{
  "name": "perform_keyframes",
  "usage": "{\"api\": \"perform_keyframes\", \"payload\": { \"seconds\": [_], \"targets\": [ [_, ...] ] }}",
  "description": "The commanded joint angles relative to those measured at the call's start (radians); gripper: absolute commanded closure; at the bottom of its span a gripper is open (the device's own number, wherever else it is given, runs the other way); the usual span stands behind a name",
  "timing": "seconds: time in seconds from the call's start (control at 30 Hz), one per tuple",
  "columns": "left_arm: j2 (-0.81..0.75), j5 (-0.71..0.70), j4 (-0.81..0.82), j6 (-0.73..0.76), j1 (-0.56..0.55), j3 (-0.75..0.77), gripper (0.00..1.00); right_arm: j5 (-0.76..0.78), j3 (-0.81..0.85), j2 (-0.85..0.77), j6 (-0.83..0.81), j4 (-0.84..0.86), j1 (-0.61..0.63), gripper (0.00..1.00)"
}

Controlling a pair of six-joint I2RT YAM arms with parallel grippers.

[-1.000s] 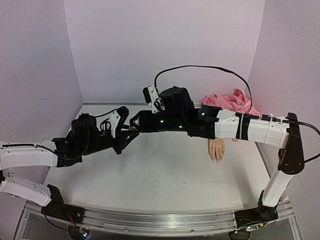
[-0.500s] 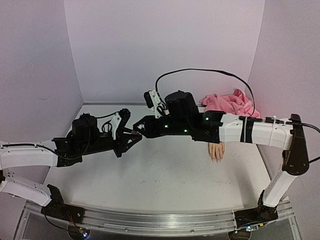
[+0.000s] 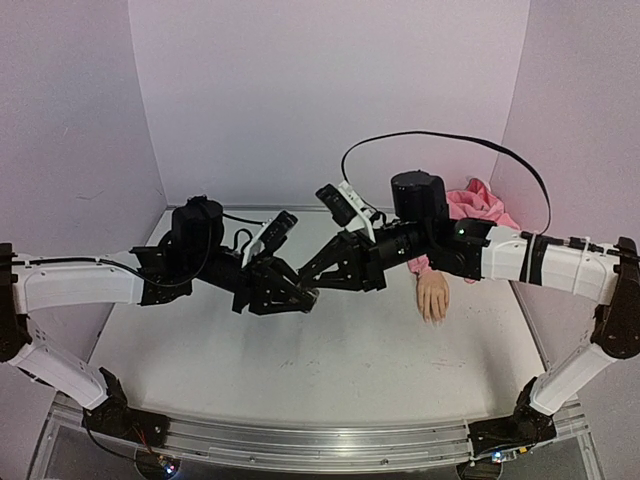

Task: Paint the nails

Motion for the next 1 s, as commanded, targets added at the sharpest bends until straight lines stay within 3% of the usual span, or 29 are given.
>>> {"api": "perform_keyframes", "payload": {
  "seconds": [0.0,0.03,0.07,0.13,0.2,0.23,0.3,0.4,0.53,0.8,0.97],
  "targets": [
    [-0.001,0.043,0.063,0.063,-0.008,0.042,1.0,-0.128,-0.003,-0.065,-0.017,0.043,0.028,1.0],
    [-0.001,0.011,0.063,0.065,-0.007,0.038,1.0,-0.065,0.0,-0.072,-0.012,0.039,0.028,1.0],
    [-0.004,-0.026,0.063,0.069,-0.007,0.031,1.0,0.019,0.002,-0.081,0.0,0.035,0.028,0.93],
    [-0.019,-0.14,0.063,0.091,-0.008,0.004,1.0,0.21,0.004,-0.098,0.024,0.021,0.027,0.58],
    [-0.047,-0.333,0.063,0.104,-0.007,-0.037,1.0,0.406,0.004,-0.113,0.049,-0.007,0.027,0.44],
    [-0.063,-0.424,0.062,0.111,-0.007,-0.06,1.0,0.497,0.006,-0.119,0.065,-0.027,0.027,0.32],
    [-0.095,-0.58,0.054,0.123,-0.009,-0.094,1.0,0.636,0.012,-0.124,0.105,-0.056,0.027,0.21],
    [-0.141,-0.782,0.048,0.145,-0.009,-0.147,1.0,0.71,0.032,-0.104,0.183,-0.068,0.027,0.16],
    [-0.179,-0.885,0.047,0.184,-0.009,-0.182,1.0,0.762,0.075,-0.034,0.333,-0.076,0.032,0.16],
    [-0.162,-0.906,0.047,0.199,-0.01,-0.193,1.0,0.831,0.208,0.123,0.415,-0.079,0.1,0.29],
    [-0.174,-0.919,0.047,0.193,-0.01,-0.204,1.0,0.884,0.239,0.155,0.439,-0.098,0.112,0.46]
  ]
}}
